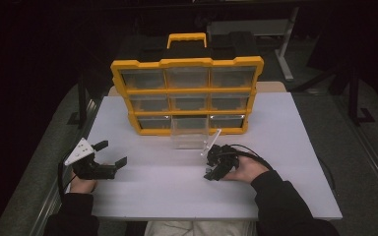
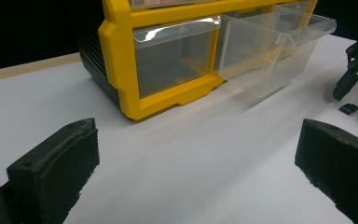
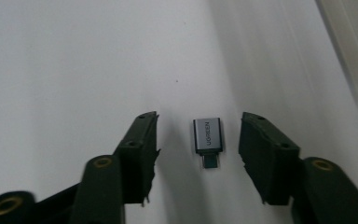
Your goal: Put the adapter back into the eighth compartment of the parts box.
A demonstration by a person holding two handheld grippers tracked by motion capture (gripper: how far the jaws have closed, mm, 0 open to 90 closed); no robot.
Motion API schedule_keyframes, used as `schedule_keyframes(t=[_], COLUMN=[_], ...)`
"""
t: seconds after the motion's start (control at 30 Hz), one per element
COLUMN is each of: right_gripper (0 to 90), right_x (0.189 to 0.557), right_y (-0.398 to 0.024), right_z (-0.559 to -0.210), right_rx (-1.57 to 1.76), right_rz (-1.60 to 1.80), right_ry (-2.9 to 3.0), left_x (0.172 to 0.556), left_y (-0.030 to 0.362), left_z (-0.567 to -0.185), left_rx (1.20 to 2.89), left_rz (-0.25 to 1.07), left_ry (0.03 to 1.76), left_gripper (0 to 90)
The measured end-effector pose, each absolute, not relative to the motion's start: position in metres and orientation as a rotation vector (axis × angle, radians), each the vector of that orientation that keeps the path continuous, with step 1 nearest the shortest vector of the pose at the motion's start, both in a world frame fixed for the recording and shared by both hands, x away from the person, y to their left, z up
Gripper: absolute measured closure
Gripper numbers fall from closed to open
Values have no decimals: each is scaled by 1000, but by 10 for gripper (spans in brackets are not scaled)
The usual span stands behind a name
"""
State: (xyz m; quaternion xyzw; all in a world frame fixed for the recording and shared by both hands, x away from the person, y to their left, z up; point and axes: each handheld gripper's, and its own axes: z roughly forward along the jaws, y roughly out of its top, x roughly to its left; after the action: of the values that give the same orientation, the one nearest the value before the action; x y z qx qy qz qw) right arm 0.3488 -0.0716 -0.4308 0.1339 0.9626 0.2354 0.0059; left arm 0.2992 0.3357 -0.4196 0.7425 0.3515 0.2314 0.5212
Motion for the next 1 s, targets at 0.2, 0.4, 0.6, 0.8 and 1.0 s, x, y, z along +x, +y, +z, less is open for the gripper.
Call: schedule_keyframes(t=[0.2,0.4,0.6,0.8,1.0], right_gripper=[662,746,746,747,749], right_x=[349,349,351,351,352], right_y=[-70,-70,-70,-72,-71], right_z=[-432,-431,-430,-425,-420], right_rx=[397,397,403,404,410], right_rz=[719,715,730,748,740], right_ry=[2999,3000,3006,3005,3014], left_x=[299,300,299,300,300], left_y=[336,336,336,336,336], left_z=[-420,-420,-420,-420,-420], left_rx=[1779,1780,1780,1782,1781], left_rz=[555,554,555,554,553], left_ry=[842,841,842,841,840], left_gripper=[0,0,0,0,0])
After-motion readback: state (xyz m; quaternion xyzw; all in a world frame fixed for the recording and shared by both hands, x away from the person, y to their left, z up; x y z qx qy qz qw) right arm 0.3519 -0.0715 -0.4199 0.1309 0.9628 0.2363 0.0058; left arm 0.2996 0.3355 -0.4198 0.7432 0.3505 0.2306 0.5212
